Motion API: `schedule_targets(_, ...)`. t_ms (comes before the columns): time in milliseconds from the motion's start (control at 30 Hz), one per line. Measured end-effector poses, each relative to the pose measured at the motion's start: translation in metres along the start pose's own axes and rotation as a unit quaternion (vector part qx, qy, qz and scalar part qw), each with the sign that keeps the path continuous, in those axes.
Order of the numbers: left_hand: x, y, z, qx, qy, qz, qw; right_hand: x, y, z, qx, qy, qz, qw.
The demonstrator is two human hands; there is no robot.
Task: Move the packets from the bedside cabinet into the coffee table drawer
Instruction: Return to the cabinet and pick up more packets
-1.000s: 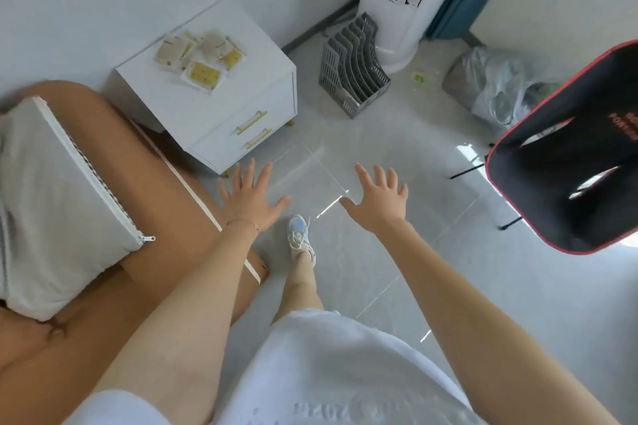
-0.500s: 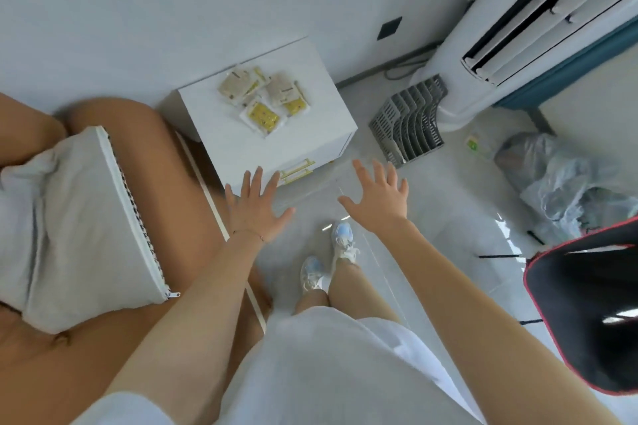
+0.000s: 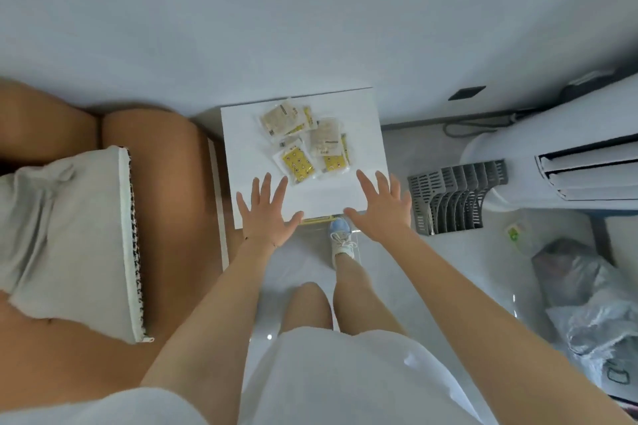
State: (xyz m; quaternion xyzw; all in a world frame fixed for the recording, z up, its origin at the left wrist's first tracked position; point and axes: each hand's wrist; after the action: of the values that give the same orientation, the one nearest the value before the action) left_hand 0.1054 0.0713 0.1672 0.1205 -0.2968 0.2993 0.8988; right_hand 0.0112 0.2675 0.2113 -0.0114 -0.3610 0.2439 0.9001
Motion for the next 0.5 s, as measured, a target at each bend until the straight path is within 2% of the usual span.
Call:
schedule_targets(67, -0.020, 0.007, 0.007, 0.053, 0.001, 0.044, 0.998, -0.024, 0.009, 0.008, 0.024, -0.006, 0.024, 0.999)
schedule_targets(167, -0.050, 0.004, 0.014, 0.068, 0.011, 0.081, 0.994, -0.056, 0.015, 0.012, 0.019, -0.015, 0.032, 0.999)
schedule_targets(333, -0.101, -0.010, 0.004, 0.081, 0.018, 0.098, 0.992, -0.108, 0.025, -0.007, -0.003, -0.016, 0.019, 1.000)
schedule_targets(500, -0.139, -0.026, -0.027, 0.108, 0.008, 0.118, 0.987, -0.162, 0.024, -0.039, -0.076, 0.000, -0.013, 0.997)
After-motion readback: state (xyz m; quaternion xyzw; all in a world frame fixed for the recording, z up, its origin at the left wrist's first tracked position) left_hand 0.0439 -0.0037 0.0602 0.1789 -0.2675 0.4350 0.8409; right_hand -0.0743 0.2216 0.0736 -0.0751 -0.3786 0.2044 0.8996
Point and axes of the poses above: each hand's wrist, its own x-axis away from the middle knuckle, its own z-axis out of the back of the hand, y = z × x, and after that the axes turned 12 degrees about z, right-handed
